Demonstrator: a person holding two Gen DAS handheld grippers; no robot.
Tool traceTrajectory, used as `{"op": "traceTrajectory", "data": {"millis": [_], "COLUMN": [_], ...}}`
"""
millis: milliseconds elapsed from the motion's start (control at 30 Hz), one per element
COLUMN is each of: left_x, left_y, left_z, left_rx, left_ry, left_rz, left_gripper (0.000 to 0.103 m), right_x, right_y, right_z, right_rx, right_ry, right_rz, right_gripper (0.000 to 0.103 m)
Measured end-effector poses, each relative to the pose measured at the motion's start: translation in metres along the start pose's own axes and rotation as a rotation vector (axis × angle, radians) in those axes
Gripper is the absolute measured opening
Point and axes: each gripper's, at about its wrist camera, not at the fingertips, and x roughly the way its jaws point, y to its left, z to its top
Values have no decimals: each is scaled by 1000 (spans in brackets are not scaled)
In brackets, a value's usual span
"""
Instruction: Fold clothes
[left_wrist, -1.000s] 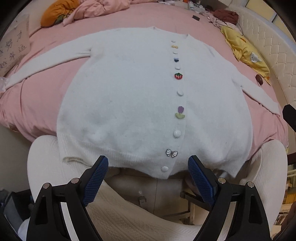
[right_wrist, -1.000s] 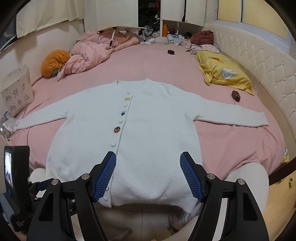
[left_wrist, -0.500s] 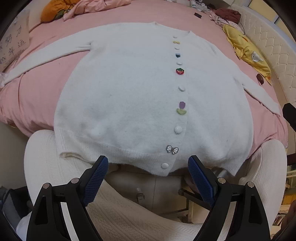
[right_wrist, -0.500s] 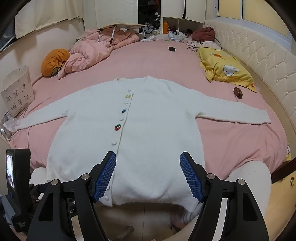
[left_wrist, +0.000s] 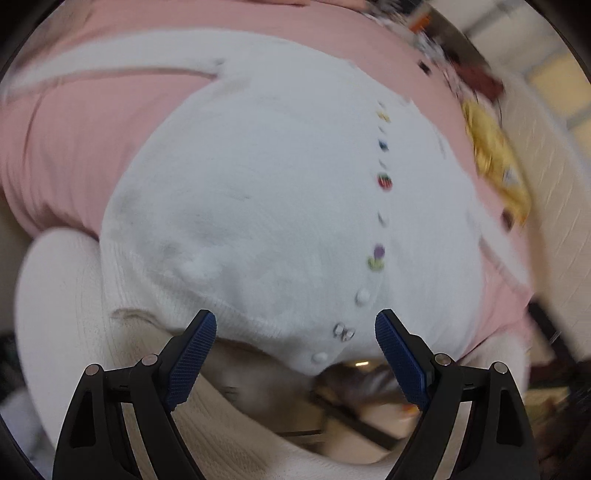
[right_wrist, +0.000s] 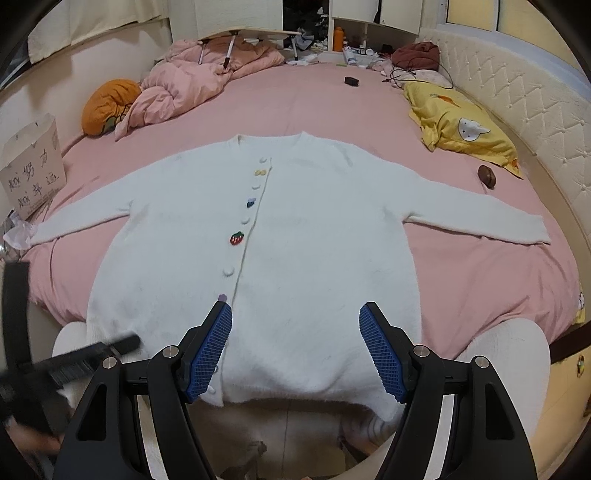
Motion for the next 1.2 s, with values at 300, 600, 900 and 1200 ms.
{"op": "traceTrajectory", "data": {"millis": [300, 600, 900, 1200], "left_x": [-38, -67, -57, -50], "left_y": [86, 233, 380, 395], "left_z": [74, 182, 250, 299], "left_rx": [-144, -455, -772, -719], "left_ry": [-167, -402, -528, -613], "left_rz": [23, -209, -197, -243], "left_gripper": [88, 88, 88, 50], "right_x": [22, 45, 71, 86], "right_y": [6, 15, 28, 41], "right_z": [5, 10, 16, 20], "right_rx": [-10, -29, -63, -92], "right_ry": [55, 115, 177, 213], "right_rz": [-12, -33, -63, -92], "right_gripper": [72, 72, 72, 72]}}
